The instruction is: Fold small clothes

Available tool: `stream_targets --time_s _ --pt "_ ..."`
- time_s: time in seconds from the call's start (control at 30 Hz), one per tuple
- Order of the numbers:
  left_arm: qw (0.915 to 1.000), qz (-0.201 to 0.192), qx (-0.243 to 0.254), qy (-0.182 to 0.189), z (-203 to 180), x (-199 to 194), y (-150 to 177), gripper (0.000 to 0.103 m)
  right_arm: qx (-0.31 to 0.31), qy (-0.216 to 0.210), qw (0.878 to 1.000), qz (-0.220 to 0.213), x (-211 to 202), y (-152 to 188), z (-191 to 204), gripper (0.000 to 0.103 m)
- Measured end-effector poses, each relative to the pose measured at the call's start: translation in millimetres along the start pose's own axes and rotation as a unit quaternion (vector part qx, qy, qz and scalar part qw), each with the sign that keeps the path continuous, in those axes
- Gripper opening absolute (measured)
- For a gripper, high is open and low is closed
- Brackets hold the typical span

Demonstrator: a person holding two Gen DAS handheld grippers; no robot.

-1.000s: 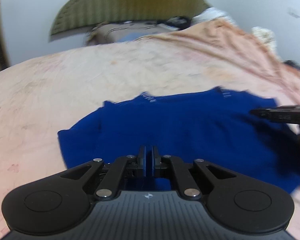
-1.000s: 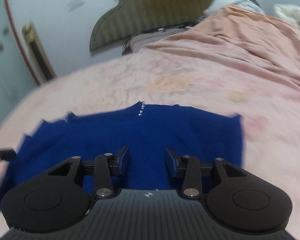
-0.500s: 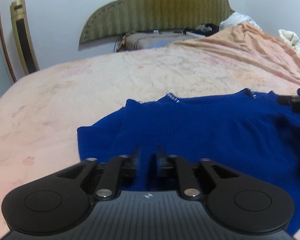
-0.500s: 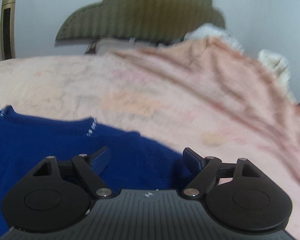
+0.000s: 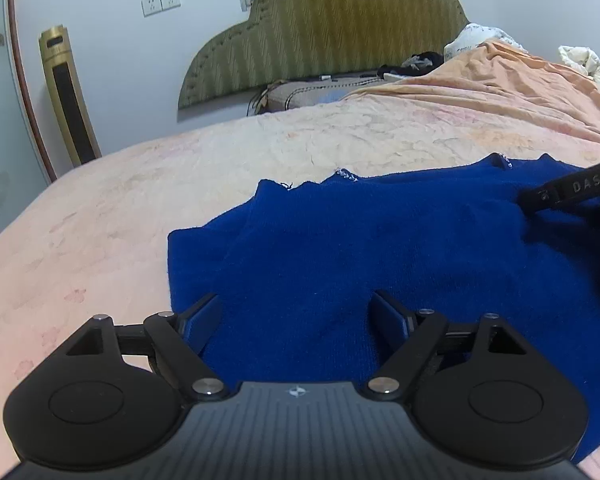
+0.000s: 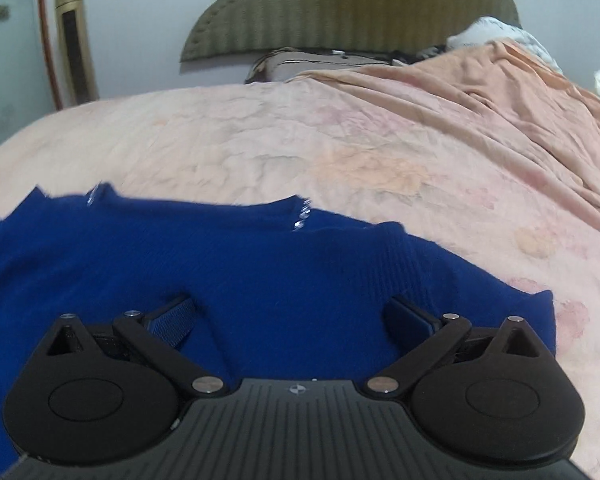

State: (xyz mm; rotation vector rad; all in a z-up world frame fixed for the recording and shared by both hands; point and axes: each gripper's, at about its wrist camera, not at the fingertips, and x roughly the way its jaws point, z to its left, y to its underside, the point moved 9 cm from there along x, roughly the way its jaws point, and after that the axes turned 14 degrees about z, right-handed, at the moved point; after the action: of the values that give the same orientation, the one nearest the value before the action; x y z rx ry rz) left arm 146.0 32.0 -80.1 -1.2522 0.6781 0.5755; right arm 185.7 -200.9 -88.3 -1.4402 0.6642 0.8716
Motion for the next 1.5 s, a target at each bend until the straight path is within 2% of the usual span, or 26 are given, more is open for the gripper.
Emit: stream_targets --time_s 0.13,0.3,0.47,0.67,0.8,0.97,1.5 --pt "1.0000 -0.002 -0.004 0.005 2 0 1 0.083 -0.008 0.051 0.999 -0.010 -22 10 15 0.100" --pt "0.9998 0.000 -0.012 0.014 4 1 2 0.085 -0.043 0.030 0.998 -0.037 -67 44 51 0.103" --pt "0.9998 0.001 -0.013 0.016 4 1 2 0.086 -0.075 0.090 0.993 -0.019 -63 80 62 0.103" --pt "0.9995 0.002 -0.020 0.023 6 1 2 0.088 0.000 0.058 0.997 -0.042 -62 90 53 0.103" --pt "0.9995 0.004 -0.022 0.023 6 2 3 0.090 -0.006 0.069 0.996 -0.047 -61 92 56 0.103" --pt "0.9995 0.004 -0.024 0.022 7 2 3 0.091 0.008 0.051 0.998 -0.043 -60 92 51 0.103" --pt "0.9990 0.016 -0.034 0.021 11 5 2 0.094 0.019 0.039 0.998 -0.040 -58 92 50 0.103"
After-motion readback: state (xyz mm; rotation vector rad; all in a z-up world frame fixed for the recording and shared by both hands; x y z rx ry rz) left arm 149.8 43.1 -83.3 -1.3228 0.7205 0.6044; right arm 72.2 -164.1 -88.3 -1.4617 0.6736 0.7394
